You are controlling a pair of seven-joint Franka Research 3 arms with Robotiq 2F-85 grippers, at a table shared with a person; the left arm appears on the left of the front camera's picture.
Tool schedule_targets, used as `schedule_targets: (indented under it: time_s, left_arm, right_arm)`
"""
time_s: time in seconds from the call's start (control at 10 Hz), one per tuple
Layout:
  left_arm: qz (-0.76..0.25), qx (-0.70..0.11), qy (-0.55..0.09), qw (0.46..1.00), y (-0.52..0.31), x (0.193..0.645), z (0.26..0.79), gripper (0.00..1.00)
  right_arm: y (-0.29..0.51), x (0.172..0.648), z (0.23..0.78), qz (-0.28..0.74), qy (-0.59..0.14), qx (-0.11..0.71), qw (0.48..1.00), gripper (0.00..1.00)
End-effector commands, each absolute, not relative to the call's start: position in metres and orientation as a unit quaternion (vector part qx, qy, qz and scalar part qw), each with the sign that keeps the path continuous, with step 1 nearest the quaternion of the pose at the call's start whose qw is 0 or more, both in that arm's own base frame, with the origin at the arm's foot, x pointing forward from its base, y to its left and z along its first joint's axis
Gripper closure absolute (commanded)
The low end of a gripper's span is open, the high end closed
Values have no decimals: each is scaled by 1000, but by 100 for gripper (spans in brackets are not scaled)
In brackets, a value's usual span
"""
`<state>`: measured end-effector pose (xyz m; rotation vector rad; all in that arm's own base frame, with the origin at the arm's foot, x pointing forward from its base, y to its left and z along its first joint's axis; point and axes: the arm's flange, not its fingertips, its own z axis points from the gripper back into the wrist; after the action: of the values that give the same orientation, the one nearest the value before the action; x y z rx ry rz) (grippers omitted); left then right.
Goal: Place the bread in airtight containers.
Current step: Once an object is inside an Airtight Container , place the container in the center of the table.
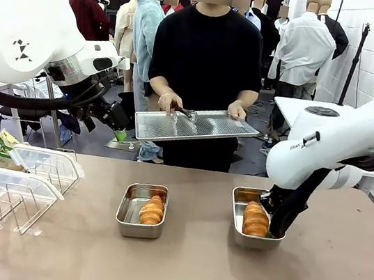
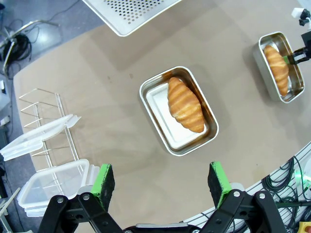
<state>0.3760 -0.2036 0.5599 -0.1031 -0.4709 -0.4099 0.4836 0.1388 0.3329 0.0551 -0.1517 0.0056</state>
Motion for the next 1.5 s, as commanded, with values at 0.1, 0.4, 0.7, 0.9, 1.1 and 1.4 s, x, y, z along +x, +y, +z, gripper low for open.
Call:
schedule_targets:
  time_s: [0.1,0.4,0.7,0.9,1.1,1.4]
  left_arm:
    - [-202,-50,-230,951,-203,376,560,0]
    - [-202,-50,-230,951,-203,376,560,0]
    - [-202,-50,-230,951,-203,376,560,0]
    - [-202,-50,-230,951,-203,376,560,0]
    - [-202,-50,-230,951,-203,376,560,0]
    - [-202,-50,-230,951,-203,376,560,0]
  right_arm:
    - [144,505,330,-3,-51,49,997,100]
    - [146,514,320,0,-31,44,999,100]
    - [145,517,319,-9,-19,43,999,91]
    - [146,518,321,-10,-21,38,999,59]
    - [148,517,324,-8,-22,34,999,25]
    - [148,515,333,-8,-25,25,999,0]
